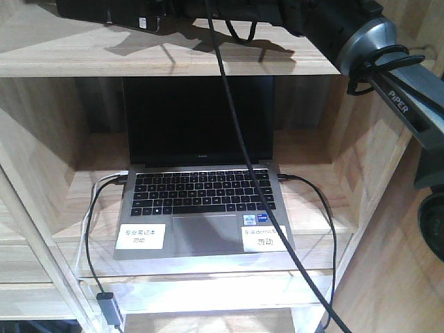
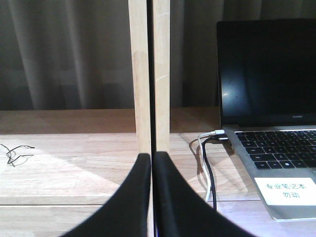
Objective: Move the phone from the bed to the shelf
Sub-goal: 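Lower the phone onto the upper shelf and open the right gripper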
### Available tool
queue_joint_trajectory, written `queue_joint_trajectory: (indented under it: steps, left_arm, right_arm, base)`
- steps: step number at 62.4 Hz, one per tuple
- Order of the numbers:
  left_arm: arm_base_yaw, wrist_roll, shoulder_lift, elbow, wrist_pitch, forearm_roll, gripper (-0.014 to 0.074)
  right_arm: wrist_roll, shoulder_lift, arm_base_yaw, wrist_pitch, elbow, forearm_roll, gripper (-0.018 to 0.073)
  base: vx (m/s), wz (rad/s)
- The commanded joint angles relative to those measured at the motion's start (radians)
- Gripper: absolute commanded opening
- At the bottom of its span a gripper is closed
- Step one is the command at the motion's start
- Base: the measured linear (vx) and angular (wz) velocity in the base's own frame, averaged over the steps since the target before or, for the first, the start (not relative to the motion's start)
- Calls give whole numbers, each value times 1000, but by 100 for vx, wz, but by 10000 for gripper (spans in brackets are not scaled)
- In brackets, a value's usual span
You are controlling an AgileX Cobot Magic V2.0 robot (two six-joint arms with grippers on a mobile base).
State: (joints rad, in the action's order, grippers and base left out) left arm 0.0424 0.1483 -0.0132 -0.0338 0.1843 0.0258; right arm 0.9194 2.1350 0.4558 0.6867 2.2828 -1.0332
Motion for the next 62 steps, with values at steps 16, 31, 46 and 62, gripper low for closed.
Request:
queue_joint_trajectory:
  steps: [16, 31, 46, 62]
  left_arm:
    - [-4, -6, -13, 21, -72, 9, 1]
    - [-4, -6, -13, 21, -72, 9, 1]
    - [-4, -6, -13, 21, -72, 9, 1]
    - [-4, -6, -13, 21, -72, 9, 1]
  right_arm:
    - [-9, -58, -9, -67, 38, 3, 176]
    - [-59, -58, -11, -132, 38, 70, 489]
    - [-122, -58, -11, -148, 38, 162, 589]
    - [-131, -89, -11, -112, 38, 168, 569]
  base:
    - [0, 0]
    - [0, 0]
    - [0, 0]
    - [0, 0]
